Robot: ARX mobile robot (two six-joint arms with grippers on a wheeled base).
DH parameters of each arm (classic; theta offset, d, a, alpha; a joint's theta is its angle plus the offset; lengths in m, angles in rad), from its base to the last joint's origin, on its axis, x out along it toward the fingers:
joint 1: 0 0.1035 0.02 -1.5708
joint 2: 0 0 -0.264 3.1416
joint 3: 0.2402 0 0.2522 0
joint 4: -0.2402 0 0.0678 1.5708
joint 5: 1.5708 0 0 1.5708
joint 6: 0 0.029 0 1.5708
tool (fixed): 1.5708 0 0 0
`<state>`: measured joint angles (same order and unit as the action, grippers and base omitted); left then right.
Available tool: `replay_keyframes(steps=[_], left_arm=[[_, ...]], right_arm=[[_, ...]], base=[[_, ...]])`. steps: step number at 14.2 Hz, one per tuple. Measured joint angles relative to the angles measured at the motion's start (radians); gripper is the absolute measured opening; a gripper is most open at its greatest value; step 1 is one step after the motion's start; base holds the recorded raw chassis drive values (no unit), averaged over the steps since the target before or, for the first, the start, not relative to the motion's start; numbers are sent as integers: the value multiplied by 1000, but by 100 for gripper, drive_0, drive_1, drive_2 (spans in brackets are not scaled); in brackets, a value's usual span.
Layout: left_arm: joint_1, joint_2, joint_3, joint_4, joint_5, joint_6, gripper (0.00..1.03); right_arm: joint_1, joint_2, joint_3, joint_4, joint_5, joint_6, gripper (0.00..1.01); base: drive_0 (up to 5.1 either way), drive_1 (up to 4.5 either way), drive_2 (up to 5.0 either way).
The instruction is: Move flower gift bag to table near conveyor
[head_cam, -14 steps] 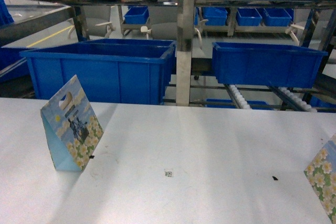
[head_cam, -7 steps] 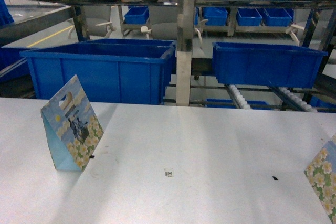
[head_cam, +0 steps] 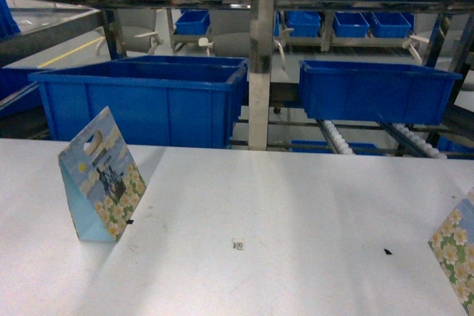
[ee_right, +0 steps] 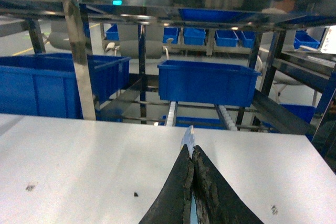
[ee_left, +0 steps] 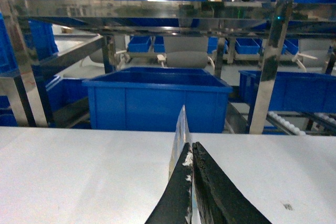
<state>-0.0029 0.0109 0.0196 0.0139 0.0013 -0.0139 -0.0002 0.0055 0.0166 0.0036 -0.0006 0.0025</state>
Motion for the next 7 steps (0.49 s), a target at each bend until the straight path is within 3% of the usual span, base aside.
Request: replay_keyframes(steps=[7], left_arm=[[0, -1, -4, -18, -2, 0, 2]], right_arm=[[0, -1, -3, -7, 0, 0, 2]], base=[[0, 0, 0]])
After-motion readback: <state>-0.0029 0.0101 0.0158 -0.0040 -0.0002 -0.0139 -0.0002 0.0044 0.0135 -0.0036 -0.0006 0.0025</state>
